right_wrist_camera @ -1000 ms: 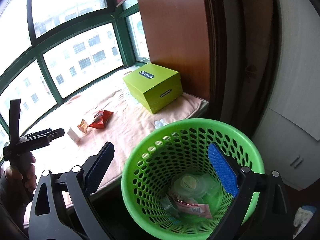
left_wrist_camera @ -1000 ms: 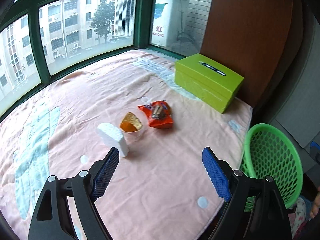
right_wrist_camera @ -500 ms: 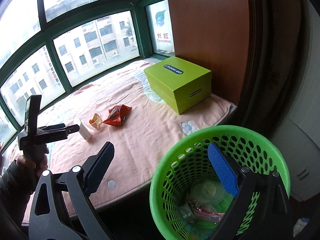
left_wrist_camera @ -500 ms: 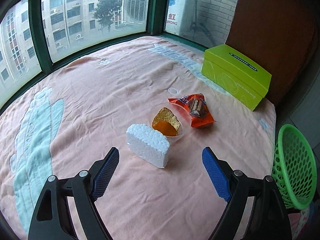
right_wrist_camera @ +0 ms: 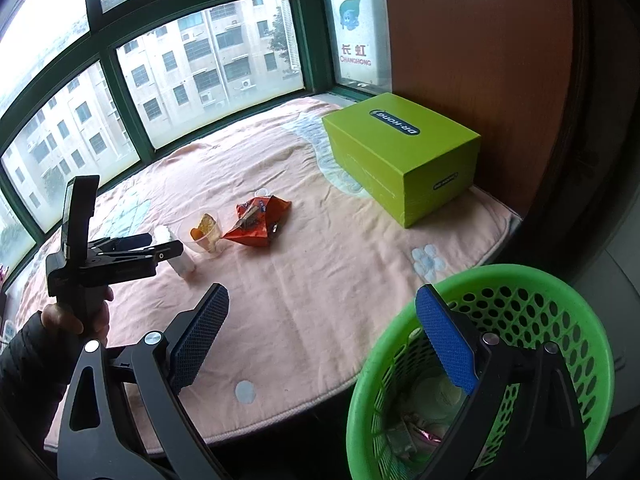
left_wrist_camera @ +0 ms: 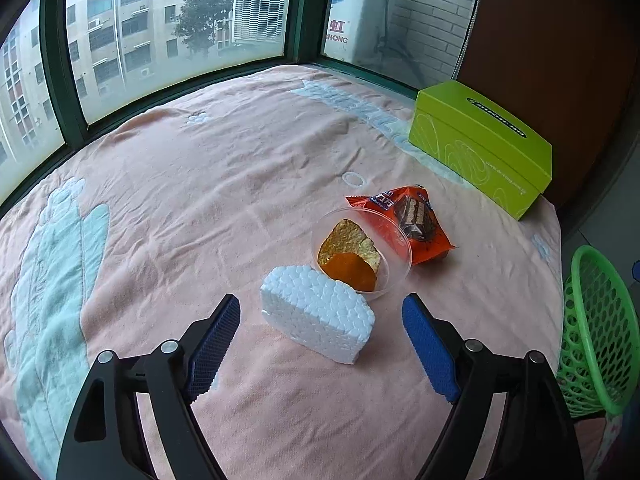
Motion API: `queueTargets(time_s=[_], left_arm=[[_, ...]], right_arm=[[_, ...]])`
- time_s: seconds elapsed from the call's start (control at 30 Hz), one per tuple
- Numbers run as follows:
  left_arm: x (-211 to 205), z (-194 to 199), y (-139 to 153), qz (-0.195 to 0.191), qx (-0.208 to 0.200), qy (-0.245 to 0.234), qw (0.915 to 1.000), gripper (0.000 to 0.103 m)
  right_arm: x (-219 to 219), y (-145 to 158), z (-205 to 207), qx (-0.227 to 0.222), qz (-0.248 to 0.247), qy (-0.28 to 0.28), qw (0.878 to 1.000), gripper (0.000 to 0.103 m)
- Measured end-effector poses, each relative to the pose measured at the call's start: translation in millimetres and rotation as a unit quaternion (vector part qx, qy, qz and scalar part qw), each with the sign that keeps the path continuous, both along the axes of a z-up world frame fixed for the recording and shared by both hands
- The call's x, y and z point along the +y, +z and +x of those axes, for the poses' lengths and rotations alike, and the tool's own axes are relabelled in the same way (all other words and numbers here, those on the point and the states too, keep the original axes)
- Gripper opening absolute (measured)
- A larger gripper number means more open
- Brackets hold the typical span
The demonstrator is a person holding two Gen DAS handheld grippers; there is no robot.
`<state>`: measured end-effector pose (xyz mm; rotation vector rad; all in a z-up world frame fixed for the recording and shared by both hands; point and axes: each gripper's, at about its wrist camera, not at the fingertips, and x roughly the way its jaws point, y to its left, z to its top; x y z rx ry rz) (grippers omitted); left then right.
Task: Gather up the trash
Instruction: 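Grasp the white foam block with the left tool while the right reaches toward the food cup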
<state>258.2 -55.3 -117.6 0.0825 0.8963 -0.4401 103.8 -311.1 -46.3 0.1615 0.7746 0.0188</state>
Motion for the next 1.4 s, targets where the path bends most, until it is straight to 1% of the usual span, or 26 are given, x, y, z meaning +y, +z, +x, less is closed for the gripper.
queueTargets(time_s=[0.03,0.1,0.13,0.2,0.33,0.5,0.8,0.9,1.0,1.17,1.3,1.4], left_arm=[[0.9,0.4,-0.3,-0.003,0.000,-0.003,1.0000,0.072],[2.7,1.4,-0.5,-0.009,0.000,-0.006,0.9999,0.064],[3.9,1.2,-0.2,-0.012,-0.002,-0.007,0.9999,0.062],[5.9,1.0,-0.3,-0.013,-0.002,-0.008,0.9999,0.054],[12.2,-0.9,1.1,-0.014,-0.004,-0.002,0.9999,0.054],[27.2,-1.7,7.2,-0.031,0.002,0.016,0.9994,0.053],[54.8,-16.5,27.0,-0.036,-0.012,0.033,0.9987,0.053],[64.3,-20.2,32.4,-0.036,-0.016,0.040,0.9984,0.053],[74.6,-24.6,38.4,-0.035,-0.023,0.048,0.9980,0.053],[98.2,-30.7,47.7,-0.041,-0.029,0.069,0.9963,0.053],[115.5,-35.7,51.5,-0.040,-0.033,0.087,0.9949,0.053],[127.8,-39.0,52.1,-0.040,-0.033,0.099,0.9937,0.053]], right_arm=[[2.1,-1.3,3.5,0.003,0.001,0.003,1.000,0.094],[6.5,-4.6,11.4,0.008,-0.001,0.009,1.000,0.094],[9.1,-5.4,14.4,0.009,-0.003,0.012,1.000,0.094],[13.5,-7.6,19.7,0.011,-0.005,0.018,1.000,0.094],[21.7,-11.8,32.9,0.017,-0.005,0.030,0.999,0.094],[30.6,-15.4,54.9,0.024,-0.003,0.044,0.999,0.094],[49.8,-26.5,99.1,0.044,0.017,0.060,0.997,0.094],[59.0,-27.6,109.4,0.045,0.024,0.077,0.996,0.094],[73.3,-26.5,117.2,0.040,0.033,0.104,0.993,0.094],[102.7,-28.5,134.6,0.038,0.053,0.158,0.985,0.094],[123.7,-38.1,152.1,0.044,0.048,0.186,0.980,0.094],[130.8,-46.0,163.3,0.051,0.047,0.195,0.978,0.094]])
